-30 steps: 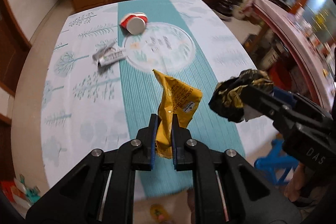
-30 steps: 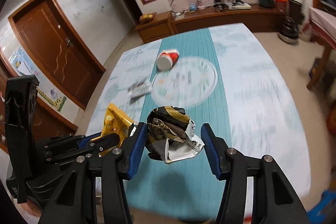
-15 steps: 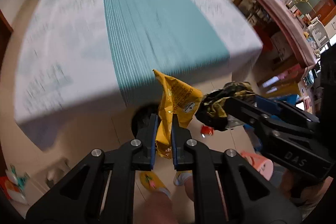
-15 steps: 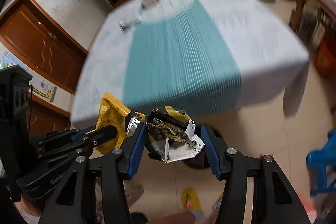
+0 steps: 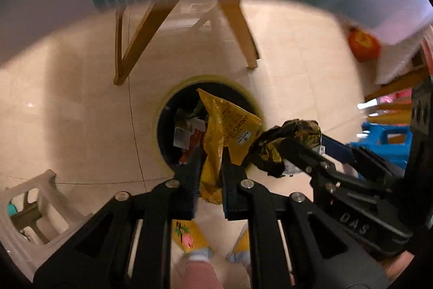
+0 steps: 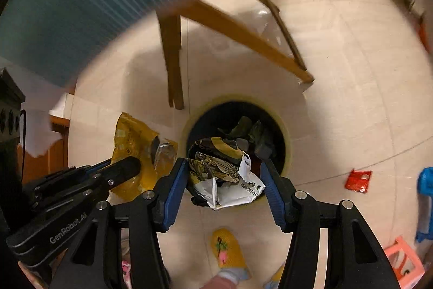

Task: Collect trash
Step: 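Open both grippers over the bin to drop the bag and wrapper, then move both open grippers from the bin toward the red bag on the floor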

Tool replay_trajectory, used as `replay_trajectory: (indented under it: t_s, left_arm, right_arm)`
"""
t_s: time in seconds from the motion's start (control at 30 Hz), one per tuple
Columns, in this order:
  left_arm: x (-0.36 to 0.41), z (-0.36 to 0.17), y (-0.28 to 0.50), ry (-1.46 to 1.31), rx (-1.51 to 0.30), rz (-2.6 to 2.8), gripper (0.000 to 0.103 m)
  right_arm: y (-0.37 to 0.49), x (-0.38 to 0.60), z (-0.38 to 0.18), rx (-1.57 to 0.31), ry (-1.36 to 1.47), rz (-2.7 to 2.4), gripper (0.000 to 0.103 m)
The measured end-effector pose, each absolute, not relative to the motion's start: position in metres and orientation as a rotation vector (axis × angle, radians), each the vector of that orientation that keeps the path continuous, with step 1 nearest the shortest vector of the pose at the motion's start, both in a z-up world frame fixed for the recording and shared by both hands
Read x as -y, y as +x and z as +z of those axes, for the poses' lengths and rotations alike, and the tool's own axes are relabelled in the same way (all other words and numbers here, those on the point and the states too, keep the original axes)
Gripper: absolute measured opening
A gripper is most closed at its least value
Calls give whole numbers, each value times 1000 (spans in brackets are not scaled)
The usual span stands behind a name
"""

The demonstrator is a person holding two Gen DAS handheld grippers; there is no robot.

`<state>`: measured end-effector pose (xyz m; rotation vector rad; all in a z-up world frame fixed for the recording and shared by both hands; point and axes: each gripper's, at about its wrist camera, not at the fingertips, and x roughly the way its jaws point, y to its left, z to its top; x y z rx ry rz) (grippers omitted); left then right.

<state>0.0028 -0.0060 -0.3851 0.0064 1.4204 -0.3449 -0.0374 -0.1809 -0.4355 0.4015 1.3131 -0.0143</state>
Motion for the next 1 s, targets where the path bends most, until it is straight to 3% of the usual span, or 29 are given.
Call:
replay_trajectory:
  t_s: [0.17, 0.3, 0.33, 0.37, 0.4, 1.0]
  left_arm:
    - [-5, -444, 12, -30, -1427, -306, 21]
    - [-14, -482, 20, -49, -1462, -258, 61]
    - [-16, -487, 20, -61, -1464, -259, 64]
    - [-18, -494, 18, -69, -1472, -259, 64]
    - [-15, -500, 22, -61, -1480, -250, 64]
    - [62, -500, 27, 169, -1374, -228, 64]
  right_arm:
    - [-27, 177, -506, -1330, 473, 52, 68]
    - [-30, 179, -541, -1319, 495, 59, 71]
    - [-31, 183, -546, -1316, 505, 61, 75]
    - [-34, 184, -553, -1319, 517, 66, 83]
    - [-38, 184, -558, -1321, 517, 68, 85]
    - [-84, 285, -552, -1235, 571, -119, 85]
